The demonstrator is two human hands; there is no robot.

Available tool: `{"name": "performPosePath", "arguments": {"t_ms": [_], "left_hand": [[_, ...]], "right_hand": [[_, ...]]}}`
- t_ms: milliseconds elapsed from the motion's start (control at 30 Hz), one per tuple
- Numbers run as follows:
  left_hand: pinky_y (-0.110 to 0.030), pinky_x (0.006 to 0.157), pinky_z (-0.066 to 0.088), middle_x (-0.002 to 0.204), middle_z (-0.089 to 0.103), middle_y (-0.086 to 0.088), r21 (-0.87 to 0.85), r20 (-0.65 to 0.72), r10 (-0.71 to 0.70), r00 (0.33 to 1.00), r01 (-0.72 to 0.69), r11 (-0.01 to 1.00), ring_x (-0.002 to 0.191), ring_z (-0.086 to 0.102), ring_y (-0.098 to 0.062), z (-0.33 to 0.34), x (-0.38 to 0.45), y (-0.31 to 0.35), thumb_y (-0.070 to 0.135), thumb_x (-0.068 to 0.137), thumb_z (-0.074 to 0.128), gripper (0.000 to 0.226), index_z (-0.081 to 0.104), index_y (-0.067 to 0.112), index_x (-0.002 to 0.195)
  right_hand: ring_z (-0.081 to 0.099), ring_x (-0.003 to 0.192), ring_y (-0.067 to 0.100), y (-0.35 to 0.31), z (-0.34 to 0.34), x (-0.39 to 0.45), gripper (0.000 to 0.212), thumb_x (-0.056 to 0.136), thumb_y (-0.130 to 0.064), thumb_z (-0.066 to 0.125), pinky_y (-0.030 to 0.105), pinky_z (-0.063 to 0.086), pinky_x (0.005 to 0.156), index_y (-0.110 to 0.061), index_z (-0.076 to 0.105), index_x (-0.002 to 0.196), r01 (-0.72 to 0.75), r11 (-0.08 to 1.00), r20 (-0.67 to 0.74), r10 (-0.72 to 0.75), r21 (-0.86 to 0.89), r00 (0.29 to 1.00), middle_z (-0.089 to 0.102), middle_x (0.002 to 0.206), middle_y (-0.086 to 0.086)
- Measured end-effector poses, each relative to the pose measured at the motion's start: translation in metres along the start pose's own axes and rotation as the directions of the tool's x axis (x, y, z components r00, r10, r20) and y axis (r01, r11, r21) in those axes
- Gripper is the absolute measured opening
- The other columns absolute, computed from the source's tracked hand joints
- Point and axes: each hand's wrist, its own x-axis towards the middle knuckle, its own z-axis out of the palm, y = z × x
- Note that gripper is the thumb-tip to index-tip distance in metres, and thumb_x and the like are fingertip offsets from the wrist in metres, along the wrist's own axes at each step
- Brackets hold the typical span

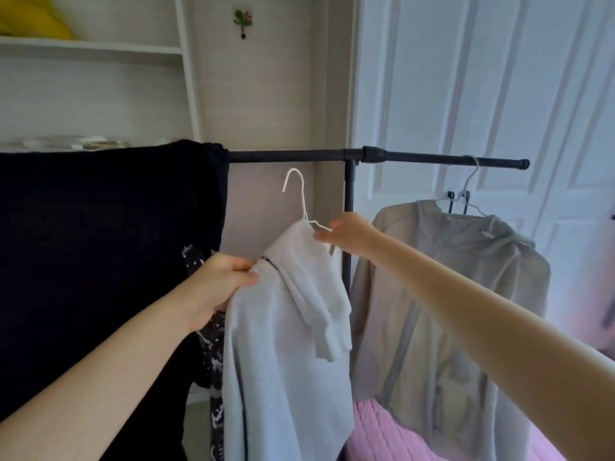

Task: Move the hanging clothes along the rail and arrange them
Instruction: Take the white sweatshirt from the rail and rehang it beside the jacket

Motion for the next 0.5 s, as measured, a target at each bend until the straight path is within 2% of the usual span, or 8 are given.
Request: {"name": "performPosePath", "arguments": {"t_ms": [67,100,167,233,300,400,500], "left_hand": [[-0.032,0.077,0.054,0.085,0.076,-0.004,-0.103,-0.016,-0.016,1.000,0.015,0.995,0.082,0.070,-0.017,-0.002,-0.008,-0.004,0.005,0.092,0.055,0.019,0.072,0.012,0.091],[-0.033,0.076,0.054,0.088,0.076,-0.007,-0.140,-0.015,-0.020,1.000,0.017,0.990,0.083,0.071,-0.018,-0.003,-0.013,-0.005,0.006,0.093,0.055,0.018,0.072,0.011,0.092],[-0.033,0.075,0.053,0.095,0.075,-0.012,-0.179,-0.004,-0.013,1.000,0.012,0.984,0.084,0.072,-0.020,-0.005,-0.021,-0.008,0.008,0.094,0.054,0.018,0.071,0.007,0.097],[-0.031,0.073,0.054,0.098,0.074,-0.015,-0.186,0.011,-0.006,1.000,0.008,0.982,0.085,0.071,-0.021,-0.005,-0.032,-0.010,0.008,0.094,0.054,0.018,0.070,0.004,0.102],[-0.028,0.069,0.055,0.098,0.074,-0.014,-0.203,0.033,0.002,0.999,0.005,0.979,0.085,0.071,-0.020,-0.003,-0.042,-0.011,0.007,0.093,0.054,0.019,0.069,0.004,0.104],[-0.023,0.065,0.058,0.095,0.075,-0.011,-0.231,0.045,0.010,0.999,0.001,0.973,0.083,0.072,-0.017,-0.004,-0.052,-0.014,0.005,0.093,0.053,0.018,0.069,0.005,0.101],[-0.024,0.071,0.059,0.099,0.074,-0.013,-0.208,0.058,0.017,0.998,-0.005,0.978,0.086,0.072,-0.018,-0.011,-0.060,-0.016,0.005,0.093,0.053,0.019,0.068,0.004,0.104]], "right_hand": [[0.056,0.073,0.019,0.006,0.004,-0.015,0.049,0.083,-0.053,0.063,0.027,0.047,0.068,-0.006,0.065,0.099,-0.091,0.996,0.160,0.091,-0.006,0.983,0.060,0.074,0.000],[0.061,0.081,0.019,0.009,0.006,-0.025,0.055,0.081,-0.055,0.064,0.030,0.052,0.077,-0.008,0.062,0.108,-0.154,0.988,0.257,0.144,0.019,0.956,0.065,0.083,0.000],[0.063,0.102,0.021,0.017,0.014,-0.043,0.064,0.080,-0.053,0.067,0.040,0.052,0.092,-0.012,0.052,0.127,-0.233,0.970,0.421,0.184,0.069,0.888,0.069,0.106,-0.002],[0.059,0.112,0.025,0.022,0.020,-0.059,0.078,0.080,-0.050,0.070,0.043,0.050,0.098,-0.014,0.037,0.141,-0.265,0.956,0.490,0.172,0.128,0.855,0.061,0.124,0.002],[0.057,0.112,0.024,0.027,0.029,-0.070,0.089,0.078,-0.053,0.070,0.040,0.051,0.096,-0.022,0.024,0.147,-0.248,0.964,0.472,0.173,0.101,0.864,0.051,0.134,0.005],[0.054,0.114,0.024,0.028,0.036,-0.080,0.080,0.083,-0.051,0.066,0.038,0.051,0.096,-0.020,0.029,0.146,-0.227,0.972,0.474,0.170,0.066,0.864,0.047,0.136,0.006],[0.056,0.111,0.023,0.026,0.034,-0.090,0.052,0.092,-0.031,0.061,0.041,0.050,0.099,-0.015,0.043,0.138,-0.232,0.957,0.488,0.120,0.175,0.865,0.052,0.131,0.006]]}}
